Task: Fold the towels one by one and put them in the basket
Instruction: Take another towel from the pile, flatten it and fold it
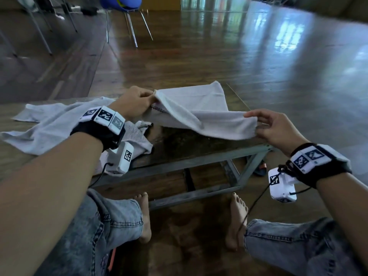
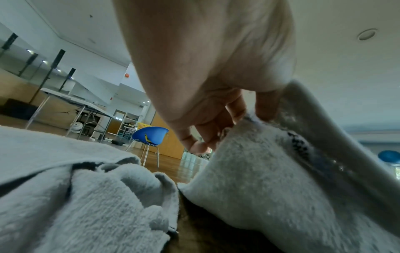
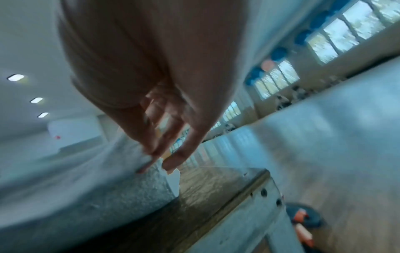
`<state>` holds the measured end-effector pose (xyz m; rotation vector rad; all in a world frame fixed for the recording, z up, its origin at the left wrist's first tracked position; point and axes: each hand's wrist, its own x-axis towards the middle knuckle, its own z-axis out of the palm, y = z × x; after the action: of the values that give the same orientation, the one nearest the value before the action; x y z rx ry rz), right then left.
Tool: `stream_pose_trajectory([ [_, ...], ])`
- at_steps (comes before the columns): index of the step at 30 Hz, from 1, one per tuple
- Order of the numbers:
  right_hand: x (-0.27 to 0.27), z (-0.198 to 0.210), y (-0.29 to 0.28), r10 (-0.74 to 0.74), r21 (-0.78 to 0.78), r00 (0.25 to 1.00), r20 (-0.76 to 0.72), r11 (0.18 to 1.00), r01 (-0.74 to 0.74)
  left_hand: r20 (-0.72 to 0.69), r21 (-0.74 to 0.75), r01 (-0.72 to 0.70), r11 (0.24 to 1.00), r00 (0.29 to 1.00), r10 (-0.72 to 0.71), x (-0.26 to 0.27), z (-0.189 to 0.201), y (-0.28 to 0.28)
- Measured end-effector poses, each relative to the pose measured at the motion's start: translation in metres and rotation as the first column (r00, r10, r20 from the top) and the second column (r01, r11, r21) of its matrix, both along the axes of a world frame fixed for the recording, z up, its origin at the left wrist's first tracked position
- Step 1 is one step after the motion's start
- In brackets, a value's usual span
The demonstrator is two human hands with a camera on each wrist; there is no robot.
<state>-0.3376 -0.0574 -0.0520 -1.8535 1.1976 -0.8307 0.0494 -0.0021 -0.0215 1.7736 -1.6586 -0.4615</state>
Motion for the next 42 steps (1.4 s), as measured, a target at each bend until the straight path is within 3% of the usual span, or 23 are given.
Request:
stream_pose_trajectory([
  [2, 0.003, 0.001, -0.003, -0.02, -0.14, 0.995, -0.096, 0.99, 0.007, -0.035, -0.002, -0.032, 0.999, 0.999, 0.032, 0.003, -0.002, 0.0],
  [7, 0.01, 0.004, -0.008, -0.112, -0.249, 0.993, 0.039, 0.961, 0.118, -0.084, -0.085, -0.003, 0.996, 0.996, -0.004, 0.008, -0.006, 0.0],
  [9, 0.011, 0.009, -0.009, -0.137, -0.258, 0.989, 0.052, 0.955, 0.145, -0.188, -0.085, -0.012, 0.996, 0.982, -0.004, 0.009, -0.007, -0.001],
  [11, 0.01, 0.014, -0.01, -0.119, -0.244, 0.987, 0.105, 0.959, 0.141, -0.332, -0.095, -0.05, 0.994, 0.943, 0.016, 0.009, -0.004, 0.0],
  [13, 0.011, 0.018, -0.012, -0.079, -0.178, 0.979, 0.187, 0.977, 0.113, -0.511, -0.075, -0.118, 0.99, 0.857, 0.063, 0.007, 0.002, -0.001],
  [15, 0.012, 0.022, -0.013, -0.069, -0.086, 0.968, 0.242, 0.992, 0.092, -0.574, -0.023, -0.159, 0.987, 0.81, 0.117, 0.001, 0.007, 0.0],
  [19, 0.013, 0.033, -0.013, -0.102, -0.019, 0.967, 0.234, 0.994, 0.109, -0.459, 0.008, -0.067, 0.998, 0.886, 0.063, -0.011, 0.009, 0.004],
  [22, 0.004, 0.048, -0.007, 0.025, 0.109, 0.983, 0.184, 0.993, -0.046, -0.468, 0.147, 0.061, 0.987, 0.883, 0.015, -0.012, 0.012, 0.011],
  [25, -0.01, 0.06, -0.002, 0.263, 0.316, 0.965, 0.007, 0.915, -0.251, -0.492, 0.38, 0.25, 0.891, 0.87, -0.034, -0.014, 0.019, 0.02],
  [28, -0.012, 0.06, -0.006, 0.266, 0.365, 0.962, -0.055, 0.903, -0.228, -0.451, 0.446, 0.304, 0.842, 0.889, -0.082, -0.017, 0.02, 0.021],
  [32, 0.006, 0.041, -0.024, 0.034, 0.226, 0.999, -0.038, 0.974, -0.025, -0.48, 0.357, 0.169, 0.919, 0.877, 0.025, -0.017, 0.013, 0.004],
  [35, 0.023, 0.019, -0.05, -0.194, 0.062, 0.981, -0.015, 0.979, 0.195, -0.35, 0.187, -0.112, 0.976, 0.921, 0.173, -0.01, -0.001, -0.022],
  [37, 0.031, 0.006, -0.068, -0.302, -0.035, 0.952, -0.056, 0.953, 0.3, -0.271, 0.065, -0.21, 0.975, 0.937, 0.22, -0.01, -0.012, -0.035],
  [39, 0.034, -0.008, -0.085, -0.342, -0.075, 0.935, -0.098, 0.939, 0.335, -0.229, 0.0, -0.233, 0.972, 0.947, 0.227, -0.01, -0.022, -0.046],
  [42, 0.037, -0.032, -0.098, -0.233, -0.093, 0.941, -0.247, 0.972, 0.217, -0.168, 0.069, -0.168, 0.983, 0.97, 0.177, -0.012, -0.04, -0.061],
])
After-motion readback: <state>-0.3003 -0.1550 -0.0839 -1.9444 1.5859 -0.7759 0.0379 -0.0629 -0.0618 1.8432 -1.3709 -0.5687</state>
